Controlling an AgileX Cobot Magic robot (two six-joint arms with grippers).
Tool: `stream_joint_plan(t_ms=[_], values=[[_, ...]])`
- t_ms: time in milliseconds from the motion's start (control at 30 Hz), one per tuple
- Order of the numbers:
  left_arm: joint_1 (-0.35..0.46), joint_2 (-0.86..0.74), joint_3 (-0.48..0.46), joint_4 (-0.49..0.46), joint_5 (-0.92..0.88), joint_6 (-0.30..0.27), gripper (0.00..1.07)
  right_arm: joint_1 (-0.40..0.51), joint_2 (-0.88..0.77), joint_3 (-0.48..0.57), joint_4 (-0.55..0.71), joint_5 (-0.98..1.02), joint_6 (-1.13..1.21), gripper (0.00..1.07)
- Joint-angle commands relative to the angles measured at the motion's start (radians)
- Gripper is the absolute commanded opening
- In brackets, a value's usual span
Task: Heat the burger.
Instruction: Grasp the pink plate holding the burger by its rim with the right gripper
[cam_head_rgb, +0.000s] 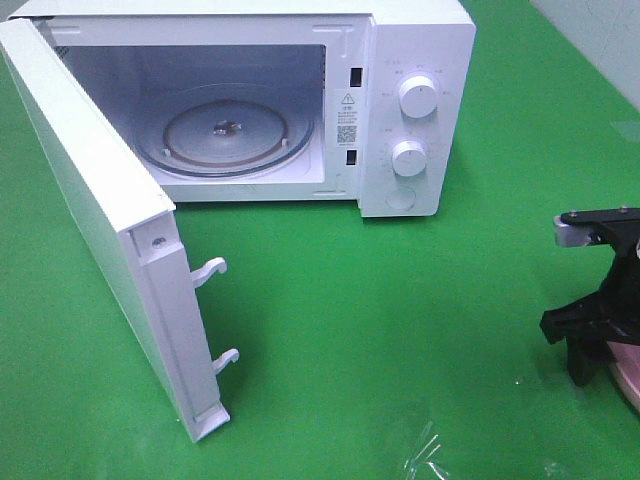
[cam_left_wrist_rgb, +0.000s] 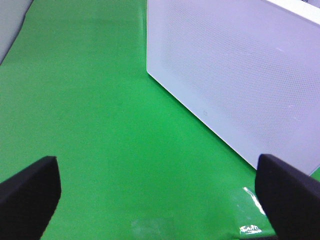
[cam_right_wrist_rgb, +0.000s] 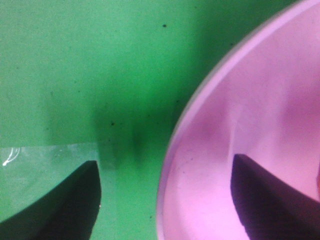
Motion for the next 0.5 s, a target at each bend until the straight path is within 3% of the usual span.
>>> stream_joint_plan(t_ms=[33,167,233,267,300,400,467,500], values=[[-0.005,-0.015,0.004,-0.001,-0.014,0.001,0.98,-0.004,0.013,0.002,0.001,-0.002,-0.009,0.65],[-0.005,-0.015,0.004,-0.001,-0.014,0.001,0.98,-0.004,0.014,0.002,0.001,-0.001,-0.005,0.59],[-0.005,-0.015,0.004,-0.001,-0.014,0.001,0.98,-0.004,0.014,0.002,0.001,0.0,-0.001,0.38],[-0.005,-0.015,0.004,-0.001,-0.014,0.001,0.98,-0.004,0.014,0.002,0.001,0.0,-0.001,0.38],[-0.005,-0.015,0.004,-0.001,-0.014,0.001,0.98,-0.004,0.014,0.002,0.001,0.001,-0.001,0.25],[-0.005,-0.015,0.004,-0.001,-0.014,0.001,0.98,-0.004,0.014,0.002,0.001,0.001,-0.001,0.19],[-0.005,-0.015,0.004,-0.001,-0.014,0.001,0.98,-0.004,0.014,0.002,-0.01,-0.004,-0.007,0.0],[-0.005,-0.015,0.004,-0.001,-0.014,0.001,0.98,-0.004,0.014,0.002,-0.01,-0.004,-0.007,0.0]])
